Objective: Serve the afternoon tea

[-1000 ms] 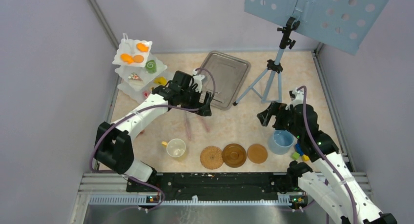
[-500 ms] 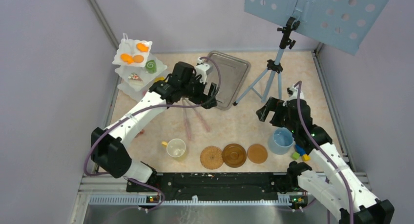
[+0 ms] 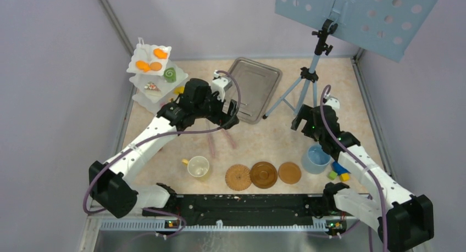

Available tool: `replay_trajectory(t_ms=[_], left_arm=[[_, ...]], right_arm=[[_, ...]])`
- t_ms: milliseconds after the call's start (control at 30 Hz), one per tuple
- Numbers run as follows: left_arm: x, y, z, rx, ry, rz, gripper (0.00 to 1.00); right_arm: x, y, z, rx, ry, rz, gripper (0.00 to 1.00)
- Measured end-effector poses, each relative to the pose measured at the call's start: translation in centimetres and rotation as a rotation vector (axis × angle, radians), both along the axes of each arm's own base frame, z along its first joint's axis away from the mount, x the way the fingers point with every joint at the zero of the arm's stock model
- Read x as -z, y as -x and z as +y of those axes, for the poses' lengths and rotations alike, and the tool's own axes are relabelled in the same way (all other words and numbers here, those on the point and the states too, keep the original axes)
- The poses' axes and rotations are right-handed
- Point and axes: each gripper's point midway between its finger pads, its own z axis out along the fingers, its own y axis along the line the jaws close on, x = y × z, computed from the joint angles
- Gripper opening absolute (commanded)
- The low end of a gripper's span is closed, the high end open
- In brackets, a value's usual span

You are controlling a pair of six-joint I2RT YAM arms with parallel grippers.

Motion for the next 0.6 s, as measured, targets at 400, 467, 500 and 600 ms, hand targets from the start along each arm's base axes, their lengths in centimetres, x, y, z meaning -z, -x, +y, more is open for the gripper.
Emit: replay_trajectory(t_ms=[400,467,500,600], left_arm=[[0.0,1.6,-1.7,0.090,0.050,0.018,0.99],[0.1,2.2,-2.2,0.120,0.060,0.028,0.99],[0.1,2.4,-2.5,0.129,0.063,0.032,0.99],[0.6,2.5,-2.9,0.140,0.059,0.047,0.99]], right_arm=[[-0.9,0.6,4.9,-0.257,-0.091,-0.016,0.99],[-0.8,1.7,6.5,-0.316,-0.107,0.000,0.98],[-0.8,2.2,7.4,-0.343,-0.116,0.007,0.98],[-0.1,3.9,10.2,-0.419,-0.138,0.035,0.99]])
